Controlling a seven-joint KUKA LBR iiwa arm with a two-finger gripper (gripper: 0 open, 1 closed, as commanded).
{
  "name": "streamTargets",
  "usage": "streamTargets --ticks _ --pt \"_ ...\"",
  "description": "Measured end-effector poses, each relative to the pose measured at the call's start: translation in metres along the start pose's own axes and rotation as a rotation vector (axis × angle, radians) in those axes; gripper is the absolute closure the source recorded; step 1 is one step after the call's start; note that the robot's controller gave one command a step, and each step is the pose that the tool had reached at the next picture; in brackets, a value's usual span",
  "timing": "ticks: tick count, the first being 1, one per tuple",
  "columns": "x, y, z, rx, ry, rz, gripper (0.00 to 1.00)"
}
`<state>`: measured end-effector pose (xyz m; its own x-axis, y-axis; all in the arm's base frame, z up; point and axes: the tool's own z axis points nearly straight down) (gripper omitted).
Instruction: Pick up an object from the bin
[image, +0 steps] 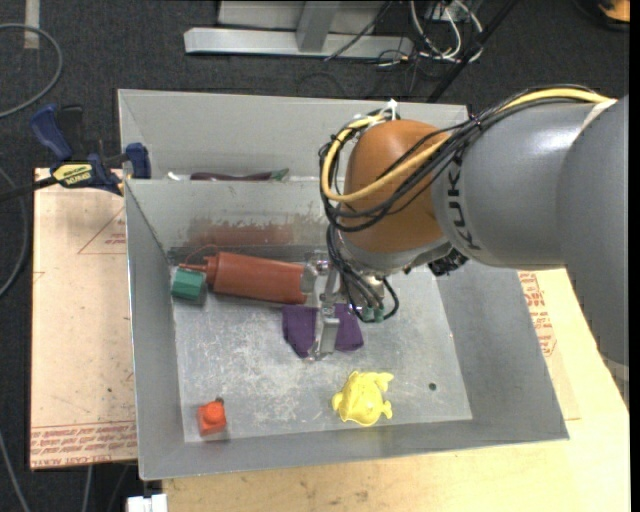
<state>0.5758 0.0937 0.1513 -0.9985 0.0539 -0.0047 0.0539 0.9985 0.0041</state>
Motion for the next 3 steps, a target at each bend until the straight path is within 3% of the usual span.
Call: streamTargets --ticks 1,2,3 --pt "0.009 -0.01 0.025 0.004 0.009 0.203 0.0" --pt "0.028 -0.013 0.08 -0.002 -0.003 0.128 1.0" --pt "0.029 -0.013 0.081 -0.002 -0.001 0.128 0.0"
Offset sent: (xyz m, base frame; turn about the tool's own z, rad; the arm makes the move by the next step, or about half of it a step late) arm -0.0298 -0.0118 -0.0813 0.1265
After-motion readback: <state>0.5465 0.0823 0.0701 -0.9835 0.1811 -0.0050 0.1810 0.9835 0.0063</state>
